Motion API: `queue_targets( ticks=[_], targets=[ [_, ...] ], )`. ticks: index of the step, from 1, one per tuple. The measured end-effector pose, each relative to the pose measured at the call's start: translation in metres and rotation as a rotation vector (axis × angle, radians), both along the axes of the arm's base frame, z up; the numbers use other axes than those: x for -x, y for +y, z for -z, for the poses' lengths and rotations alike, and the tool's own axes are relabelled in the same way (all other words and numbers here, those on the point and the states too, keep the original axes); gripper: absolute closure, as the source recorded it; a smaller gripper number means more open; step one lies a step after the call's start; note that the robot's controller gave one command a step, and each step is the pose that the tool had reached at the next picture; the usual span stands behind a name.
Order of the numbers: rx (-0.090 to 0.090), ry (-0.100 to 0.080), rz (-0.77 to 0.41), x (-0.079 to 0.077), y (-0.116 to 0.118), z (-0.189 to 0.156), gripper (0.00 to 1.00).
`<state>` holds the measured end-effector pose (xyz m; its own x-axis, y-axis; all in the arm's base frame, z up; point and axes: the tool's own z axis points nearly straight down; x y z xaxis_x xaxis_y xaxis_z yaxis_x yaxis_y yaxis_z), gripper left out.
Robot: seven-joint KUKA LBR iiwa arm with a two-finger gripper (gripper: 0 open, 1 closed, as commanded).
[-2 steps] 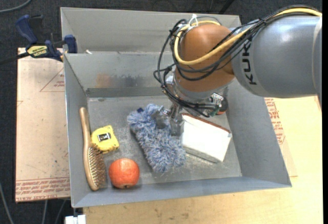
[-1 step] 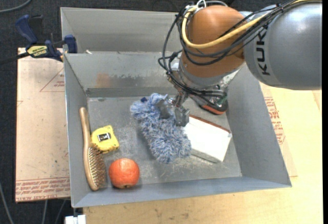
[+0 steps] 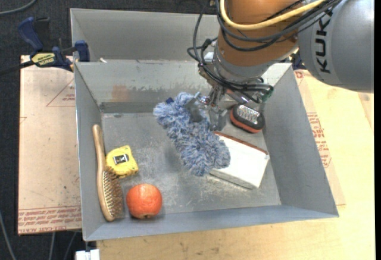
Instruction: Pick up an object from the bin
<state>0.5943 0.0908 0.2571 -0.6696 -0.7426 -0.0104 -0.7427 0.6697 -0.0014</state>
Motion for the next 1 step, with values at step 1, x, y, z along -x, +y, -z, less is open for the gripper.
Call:
queue_targets(
  ticks=[1],
  targets=[
    [-0.001, 0.0, -0.001, 0.0025, 0.0152, -0.0586, 1.0]
  ],
)
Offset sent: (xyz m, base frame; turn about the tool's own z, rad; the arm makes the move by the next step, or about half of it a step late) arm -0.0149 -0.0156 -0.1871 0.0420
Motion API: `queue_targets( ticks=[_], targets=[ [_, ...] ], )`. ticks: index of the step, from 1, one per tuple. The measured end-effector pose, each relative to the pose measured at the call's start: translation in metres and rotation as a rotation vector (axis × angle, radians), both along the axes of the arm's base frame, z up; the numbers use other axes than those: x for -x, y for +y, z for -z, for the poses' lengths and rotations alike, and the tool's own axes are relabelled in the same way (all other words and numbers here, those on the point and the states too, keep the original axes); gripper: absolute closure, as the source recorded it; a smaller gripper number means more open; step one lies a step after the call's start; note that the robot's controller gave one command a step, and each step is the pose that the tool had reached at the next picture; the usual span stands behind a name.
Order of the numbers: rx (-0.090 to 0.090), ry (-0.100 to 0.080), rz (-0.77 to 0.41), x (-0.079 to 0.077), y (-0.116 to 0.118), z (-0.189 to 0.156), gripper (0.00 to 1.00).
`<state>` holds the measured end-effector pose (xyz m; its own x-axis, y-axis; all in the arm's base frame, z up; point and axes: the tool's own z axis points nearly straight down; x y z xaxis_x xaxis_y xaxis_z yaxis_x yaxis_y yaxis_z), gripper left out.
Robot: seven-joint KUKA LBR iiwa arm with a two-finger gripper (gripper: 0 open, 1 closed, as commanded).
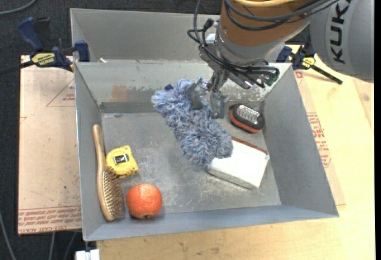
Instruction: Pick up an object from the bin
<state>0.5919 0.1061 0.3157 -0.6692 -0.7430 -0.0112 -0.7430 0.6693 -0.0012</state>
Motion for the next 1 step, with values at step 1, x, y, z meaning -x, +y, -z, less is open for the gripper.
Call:
queue_targets(
  ticks=[1],
  targets=[
    [-0.004, -0.019, 0.005, -0.0003, -0.0011, 0.0033, 1.0]
  ],
)
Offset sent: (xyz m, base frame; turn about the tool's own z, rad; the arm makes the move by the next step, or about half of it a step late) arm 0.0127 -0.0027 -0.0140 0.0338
